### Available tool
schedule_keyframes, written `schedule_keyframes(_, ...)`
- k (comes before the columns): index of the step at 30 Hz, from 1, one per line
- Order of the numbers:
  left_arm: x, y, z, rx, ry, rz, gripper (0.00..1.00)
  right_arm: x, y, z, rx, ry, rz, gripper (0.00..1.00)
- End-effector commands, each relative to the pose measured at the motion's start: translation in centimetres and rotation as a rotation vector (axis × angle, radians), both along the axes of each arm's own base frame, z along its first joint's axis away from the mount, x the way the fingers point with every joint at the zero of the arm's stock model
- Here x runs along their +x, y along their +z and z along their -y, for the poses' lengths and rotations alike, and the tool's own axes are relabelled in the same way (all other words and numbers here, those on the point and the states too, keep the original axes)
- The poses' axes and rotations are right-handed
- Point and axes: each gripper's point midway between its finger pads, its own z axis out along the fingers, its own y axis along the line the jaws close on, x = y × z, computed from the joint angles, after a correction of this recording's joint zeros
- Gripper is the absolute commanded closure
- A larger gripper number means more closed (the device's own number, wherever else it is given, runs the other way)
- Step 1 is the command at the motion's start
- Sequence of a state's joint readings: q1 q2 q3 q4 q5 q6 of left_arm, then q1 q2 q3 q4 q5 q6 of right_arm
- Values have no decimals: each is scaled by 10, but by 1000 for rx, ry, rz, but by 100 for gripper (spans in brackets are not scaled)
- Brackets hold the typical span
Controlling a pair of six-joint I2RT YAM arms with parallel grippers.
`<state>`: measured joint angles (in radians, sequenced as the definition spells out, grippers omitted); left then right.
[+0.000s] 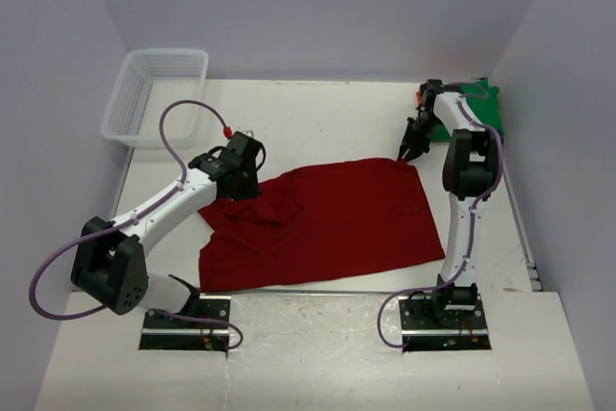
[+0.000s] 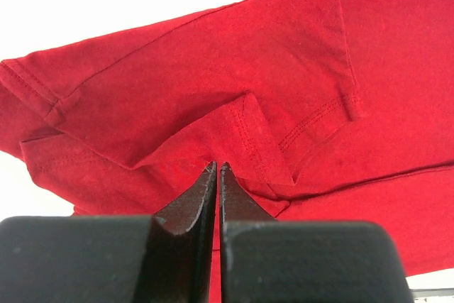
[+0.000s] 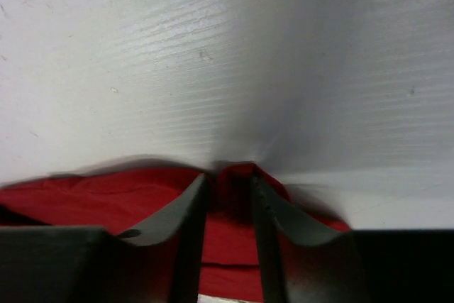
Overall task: Fold and stack the t-shirts
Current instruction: Grap the side of the flattened tshirt furthest away from the robot with both arms
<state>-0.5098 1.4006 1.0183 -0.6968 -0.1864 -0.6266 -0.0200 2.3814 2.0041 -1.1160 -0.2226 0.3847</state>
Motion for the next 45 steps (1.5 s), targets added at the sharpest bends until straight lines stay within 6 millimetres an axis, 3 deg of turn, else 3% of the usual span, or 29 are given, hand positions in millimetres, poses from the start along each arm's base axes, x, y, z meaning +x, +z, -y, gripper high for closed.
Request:
schedule_keyframes(1,12,16,2,-10,-23,61,97,3,21,0,-26,14,52,80)
schedule_keyframes(4,9,10,-2,1,-16,49,96,4,23,1,-29,11,61,100)
schedule_keyframes(8,6,1,-4,-1,-8,38,96,16,37,7,-75,11,151,100)
schedule_keyframes(9,6,-3,-5,1,-3,33,96,22,50,-7,-83,45,210,100)
schedule_keyframes(13,4,-17,-3,-9,11,13,96,35,87,-18,-96,78,345,100)
schedule_keyframes(16,-2,-33,-2,-15,13,-21,94,37,107,-26,-94,96,407,100)
schedule_keyframes(19,-11,-46,-1,-27,14,-65,89,35,115,-33,-100,115,424,100)
schedule_keyframes(23,-18,-51,-3,-21,26,-95,78,30,117,-38,-125,134,418,100)
schedule_keyframes(33,-29,-47,-19,52,109,-114,74,22,112,-53,-93,166,429,100)
schedule_keyframes(35,-31,-50,-15,41,96,-125,73,22,108,-55,-83,169,421,100)
schedule_keyframes(37,-32,-48,1,-10,43,-125,69,22,105,-59,-62,176,415,100)
schedule_keyframes(40,-28,-32,22,-86,4,-61,54,21,101,-60,-60,187,407,100)
schedule_keyframes(45,-13,-9,25,-84,15,11,50,20,101,-61,-60,193,409,100)
